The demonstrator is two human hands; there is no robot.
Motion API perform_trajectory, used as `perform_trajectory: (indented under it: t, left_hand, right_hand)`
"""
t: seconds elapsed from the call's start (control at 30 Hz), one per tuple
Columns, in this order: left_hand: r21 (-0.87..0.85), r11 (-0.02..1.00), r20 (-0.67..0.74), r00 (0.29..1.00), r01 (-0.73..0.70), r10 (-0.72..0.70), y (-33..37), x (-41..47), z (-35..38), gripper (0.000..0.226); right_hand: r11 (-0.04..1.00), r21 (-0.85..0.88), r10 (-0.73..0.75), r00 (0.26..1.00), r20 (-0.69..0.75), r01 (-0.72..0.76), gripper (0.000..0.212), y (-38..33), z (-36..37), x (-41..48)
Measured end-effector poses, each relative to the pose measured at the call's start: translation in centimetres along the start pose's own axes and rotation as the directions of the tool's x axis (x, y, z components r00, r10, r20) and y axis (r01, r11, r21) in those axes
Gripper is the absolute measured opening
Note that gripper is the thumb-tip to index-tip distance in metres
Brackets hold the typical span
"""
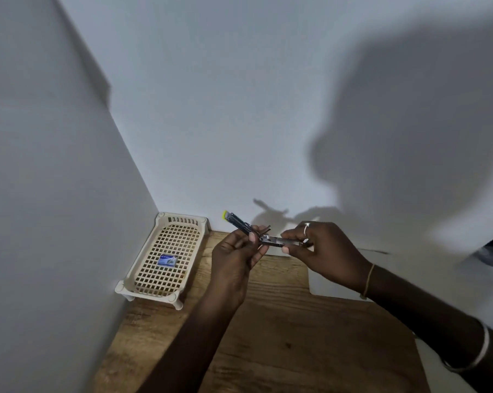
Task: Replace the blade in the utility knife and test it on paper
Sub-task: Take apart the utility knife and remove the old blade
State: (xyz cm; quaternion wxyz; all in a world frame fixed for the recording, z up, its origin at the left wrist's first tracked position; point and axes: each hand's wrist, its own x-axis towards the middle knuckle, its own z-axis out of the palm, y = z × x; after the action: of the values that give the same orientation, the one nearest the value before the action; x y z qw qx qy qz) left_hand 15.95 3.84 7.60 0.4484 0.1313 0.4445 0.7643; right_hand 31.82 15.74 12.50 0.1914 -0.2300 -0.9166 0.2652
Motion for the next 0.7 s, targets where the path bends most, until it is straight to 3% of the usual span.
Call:
perform_trajectory:
  t: [0.13, 0.37, 0.47, 0.53, 0.7]
  left_hand:
    - [0.169, 0.986, 0.021, 1.000, -0.002, -0.001, -2.6, -0.8, -3.5, 0.013]
    - [0.444, 0.896, -0.001, 1.000, -0.017, 0.020, -6.9, -2.7, -9.8, 0.028]
    - [0.576, 0.817, -0.003, 1.000, -0.012, 0.017, -8.1, -3.1, -11.9, 0.024]
    - [0.676, 0.737, 0.020, 0.999, -0.032, 0.024, -8.9, -3.2, -12.9, 0.022]
    - [0.896, 0.413, 0.137, 0.987, -0.161, 0.089, -10.6, -2.9, -14.1, 0.027]
  right_hand:
    - [0.971, -0.234, -0.032, 0.999, 0.024, 0.037, 0.016, 1.6, 2.5, -2.2]
    - [0.949, -0.314, 0.049, 0.997, 0.055, -0.029, 0.019, 5.3, 8.7, -7.0]
    - [0.931, -0.360, 0.082, 0.995, 0.052, -0.058, 0.022, 7.0, 11.2, -8.8]
    - [0.920, -0.388, 0.094, 0.993, 0.072, -0.059, 0.020, 7.9, 12.7, -9.8]
    - [0.912, -0.396, 0.157, 0.982, 0.108, -0.102, 0.018, 9.0, 15.1, -10.9]
